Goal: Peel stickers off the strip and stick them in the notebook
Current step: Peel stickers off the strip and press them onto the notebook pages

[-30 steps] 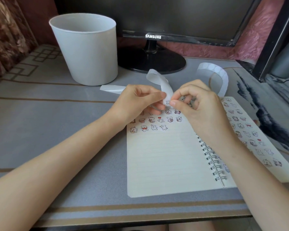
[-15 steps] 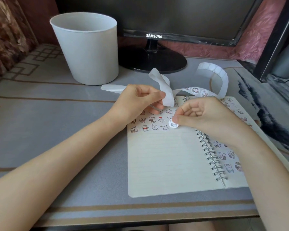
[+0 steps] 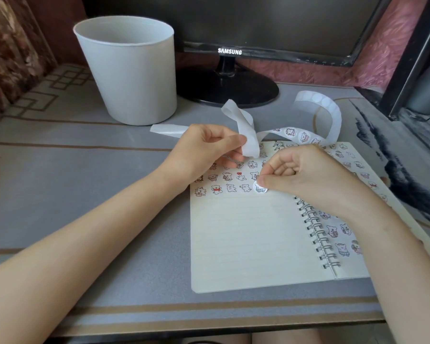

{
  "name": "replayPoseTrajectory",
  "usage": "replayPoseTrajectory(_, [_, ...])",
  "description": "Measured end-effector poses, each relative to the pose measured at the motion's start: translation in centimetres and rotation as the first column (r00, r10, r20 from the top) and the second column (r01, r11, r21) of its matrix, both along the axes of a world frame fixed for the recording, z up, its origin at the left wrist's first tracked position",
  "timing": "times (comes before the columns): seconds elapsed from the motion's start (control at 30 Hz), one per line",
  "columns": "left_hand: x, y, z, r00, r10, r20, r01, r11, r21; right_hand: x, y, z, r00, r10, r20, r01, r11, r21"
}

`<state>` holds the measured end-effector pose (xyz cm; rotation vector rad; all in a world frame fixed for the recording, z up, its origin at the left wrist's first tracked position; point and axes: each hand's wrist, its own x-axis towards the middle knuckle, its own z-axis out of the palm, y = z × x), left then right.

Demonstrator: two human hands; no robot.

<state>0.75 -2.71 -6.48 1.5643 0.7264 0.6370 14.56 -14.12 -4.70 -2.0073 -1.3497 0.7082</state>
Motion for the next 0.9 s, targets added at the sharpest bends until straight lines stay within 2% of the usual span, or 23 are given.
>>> replayPoseTrajectory(0.23, [0.00,-0.04,0.01,1.000,-0.001,-0.005,0.001,1.000,0.007,-0.08,0.10,-0.13,1.000,-0.004,0.014,0.004,1.000,-0.001])
replayPoseTrajectory(0.8, [-0.05,0.00,-0.02,1.000,-0.008,-0.024,0.008,1.000,0.021,0.03,0.05,-0.42,0.984,0.012,0.179,-0.012,1.000,-0.002])
replayPoseTrajectory(0.9, [-0.05,0.03,-0.05,1.000,-0.009,-0.027,0.009,1.000,0.021,0.29,0.21,-0.41,0.986,0.042,0.161,-0.041,0.999,-0.012])
